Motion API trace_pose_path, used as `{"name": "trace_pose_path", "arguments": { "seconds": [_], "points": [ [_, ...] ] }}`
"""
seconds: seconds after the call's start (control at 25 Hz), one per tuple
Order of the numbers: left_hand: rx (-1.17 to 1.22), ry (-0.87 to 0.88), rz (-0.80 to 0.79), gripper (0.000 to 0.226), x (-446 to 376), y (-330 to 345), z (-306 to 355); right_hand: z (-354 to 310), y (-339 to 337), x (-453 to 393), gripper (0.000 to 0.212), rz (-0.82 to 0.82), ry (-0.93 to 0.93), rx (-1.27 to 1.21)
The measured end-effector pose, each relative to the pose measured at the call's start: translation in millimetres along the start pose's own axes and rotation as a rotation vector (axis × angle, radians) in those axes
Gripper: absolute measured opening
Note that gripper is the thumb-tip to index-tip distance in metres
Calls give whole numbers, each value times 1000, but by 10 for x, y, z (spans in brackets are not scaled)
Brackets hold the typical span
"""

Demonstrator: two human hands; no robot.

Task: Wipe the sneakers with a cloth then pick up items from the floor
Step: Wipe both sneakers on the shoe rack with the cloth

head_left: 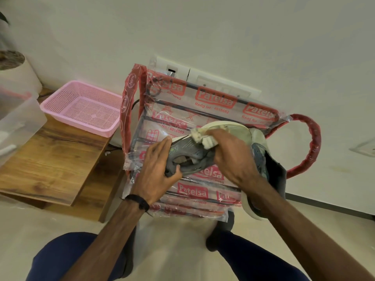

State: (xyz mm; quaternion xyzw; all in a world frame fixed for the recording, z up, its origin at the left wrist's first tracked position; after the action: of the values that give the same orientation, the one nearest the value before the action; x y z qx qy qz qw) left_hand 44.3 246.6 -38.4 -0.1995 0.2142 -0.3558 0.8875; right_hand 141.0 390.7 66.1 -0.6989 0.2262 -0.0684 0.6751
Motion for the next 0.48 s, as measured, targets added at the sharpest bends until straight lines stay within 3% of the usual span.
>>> {"name": "trace_pose_path", "arguments": {
  "seconds": [0.16, 0.28, 0.36, 0.48],
  "points": [
    [-21, 15, -13, 83, -4, 6, 0, 459, -379, 138, 21, 342, 404, -350],
    [-36, 8, -17, 83, 2, 16, -3, 654, -589, 255, 19, 505, 584, -382],
    [-45, 18, -19, 83, -6, 9, 30, 629, -473, 158, 21, 420, 537, -314],
    [-49, 25, -15, 82, -2, 9, 33, 324, -52, 11, 37, 187, 312, -55]
  ]
}}
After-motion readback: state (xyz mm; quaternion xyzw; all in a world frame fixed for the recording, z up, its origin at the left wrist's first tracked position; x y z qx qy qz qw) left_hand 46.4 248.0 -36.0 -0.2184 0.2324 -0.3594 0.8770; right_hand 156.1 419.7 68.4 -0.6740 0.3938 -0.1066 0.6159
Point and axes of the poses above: each hand's wrist, its own x-axis away from the middle knuckle, its own y-axis out of the palm, z = x × y, the point moved 8 cm from there along -x, towards the middle knuckle, and after that the axes turned 12 degrees about x, right-handed, at the moved point
